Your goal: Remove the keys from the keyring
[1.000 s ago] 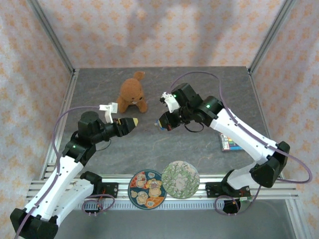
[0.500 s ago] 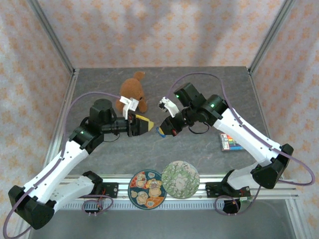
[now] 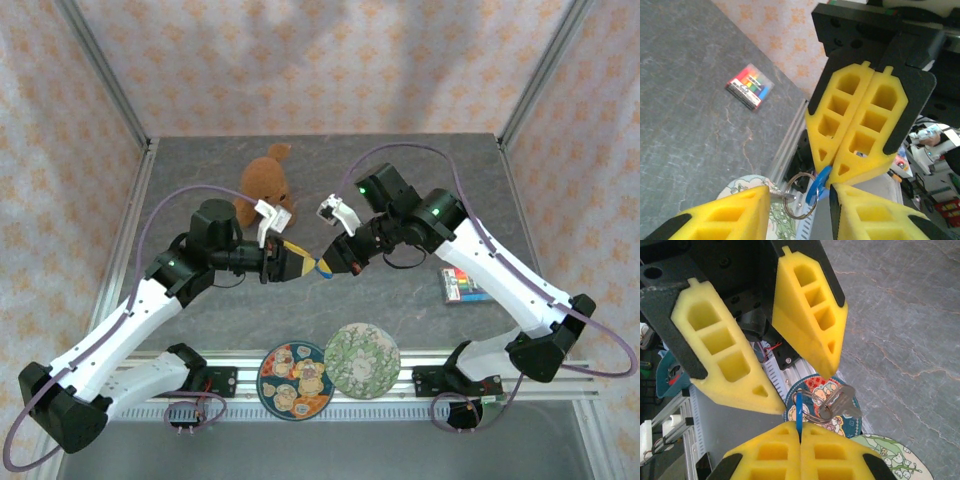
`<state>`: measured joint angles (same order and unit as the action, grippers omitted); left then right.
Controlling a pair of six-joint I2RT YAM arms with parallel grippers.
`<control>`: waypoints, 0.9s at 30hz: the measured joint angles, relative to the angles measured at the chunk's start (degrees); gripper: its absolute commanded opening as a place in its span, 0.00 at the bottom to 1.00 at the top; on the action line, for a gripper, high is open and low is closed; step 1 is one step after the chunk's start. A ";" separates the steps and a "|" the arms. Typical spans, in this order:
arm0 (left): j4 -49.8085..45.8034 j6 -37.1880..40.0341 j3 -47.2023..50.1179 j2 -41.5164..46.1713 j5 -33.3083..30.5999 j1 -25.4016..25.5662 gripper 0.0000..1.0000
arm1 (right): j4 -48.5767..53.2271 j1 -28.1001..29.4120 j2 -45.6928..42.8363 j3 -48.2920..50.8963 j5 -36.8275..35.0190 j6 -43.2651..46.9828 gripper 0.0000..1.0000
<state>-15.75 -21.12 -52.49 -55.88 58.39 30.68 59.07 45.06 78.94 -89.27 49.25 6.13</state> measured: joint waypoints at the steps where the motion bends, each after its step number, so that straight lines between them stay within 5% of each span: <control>1: 0.24 -0.02 0.00 -0.07 0.28 0.11 0.36 | 0.09 -0.07 0.00 0.00 0.26 0.04 0.00; 17: 3.89 -3.58 0.02 -0.87 2.95 1.62 0.01 | 1.53 -1.20 -0.37 0.00 2.64 1.29 0.00; 25: 7.08 -4.98 0.44 -0.74 3.08 1.92 0.00 | 1.40 -2.29 -1.09 -0.02 3.98 1.44 0.03; 27: 7.96 -5.57 0.76 -0.46 2.89 1.97 0.00 | 1.33 -2.49 -1.20 -0.02 4.33 1.44 0.12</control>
<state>-7.79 -26.70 -51.72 -56.34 61.28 32.64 60.40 42.57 77.73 -89.30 53.58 7.57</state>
